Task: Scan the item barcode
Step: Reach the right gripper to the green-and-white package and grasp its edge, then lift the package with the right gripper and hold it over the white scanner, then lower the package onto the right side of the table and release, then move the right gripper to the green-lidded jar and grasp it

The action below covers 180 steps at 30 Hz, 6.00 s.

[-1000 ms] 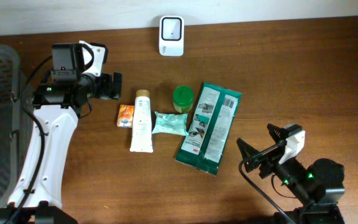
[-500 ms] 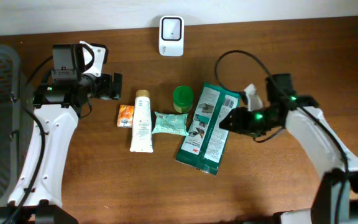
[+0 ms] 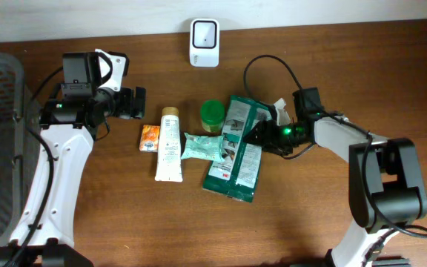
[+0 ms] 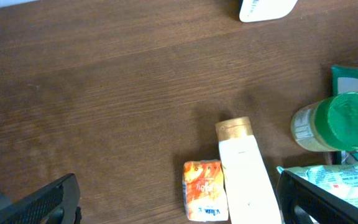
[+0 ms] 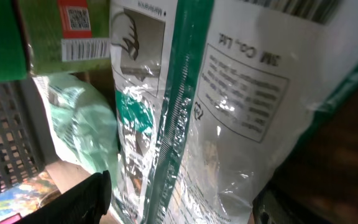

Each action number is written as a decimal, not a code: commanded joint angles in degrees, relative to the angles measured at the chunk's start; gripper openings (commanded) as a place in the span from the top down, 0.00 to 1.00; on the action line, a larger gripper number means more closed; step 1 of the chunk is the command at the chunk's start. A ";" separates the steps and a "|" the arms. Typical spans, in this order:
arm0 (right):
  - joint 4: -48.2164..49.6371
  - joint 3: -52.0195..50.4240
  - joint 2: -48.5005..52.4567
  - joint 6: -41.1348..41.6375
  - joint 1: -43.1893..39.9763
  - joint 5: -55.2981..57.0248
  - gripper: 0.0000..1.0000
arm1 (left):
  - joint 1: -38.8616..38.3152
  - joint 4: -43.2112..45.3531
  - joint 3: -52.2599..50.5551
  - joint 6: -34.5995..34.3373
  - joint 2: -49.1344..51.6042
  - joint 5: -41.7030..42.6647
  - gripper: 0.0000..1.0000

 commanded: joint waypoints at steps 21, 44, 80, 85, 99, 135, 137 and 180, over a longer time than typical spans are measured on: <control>2.05 1.36 -2.93 -1.60 1.99 -0.83 0.96 | 0.20 0.11 -0.11 0.76 -0.04 0.81 0.01; -46.05 37.33 -6.49 -41.66 5.16 -19.69 0.96 | 0.20 0.09 -0.11 0.76 -0.04 0.81 0.01; 21.05 54.77 25.73 -64.08 24.74 104.65 0.96 | 12.94 0.09 -0.11 0.76 -0.02 0.81 0.01; 30.60 54.77 34.95 -75.63 24.87 105.28 0.96 | 12.94 0.09 -0.11 0.76 -0.02 0.81 0.01; 39.23 54.77 38.95 -90.27 25.83 110.97 0.96 | 12.94 0.09 -0.11 0.76 -0.02 0.81 0.01; -43.95 38.16 2.67 -20.22 -27.23 14.86 0.96 | 12.94 0.09 -0.11 0.76 -0.02 0.81 0.01; -43.65 37.99 6.38 -21.77 -28.00 19.41 0.91 | 12.94 0.09 -0.11 0.76 -0.02 0.81 0.01; -27.17 55.04 25.14 -15.06 26.38 40.70 0.27 | 12.94 0.09 -0.11 0.76 -0.02 0.81 0.01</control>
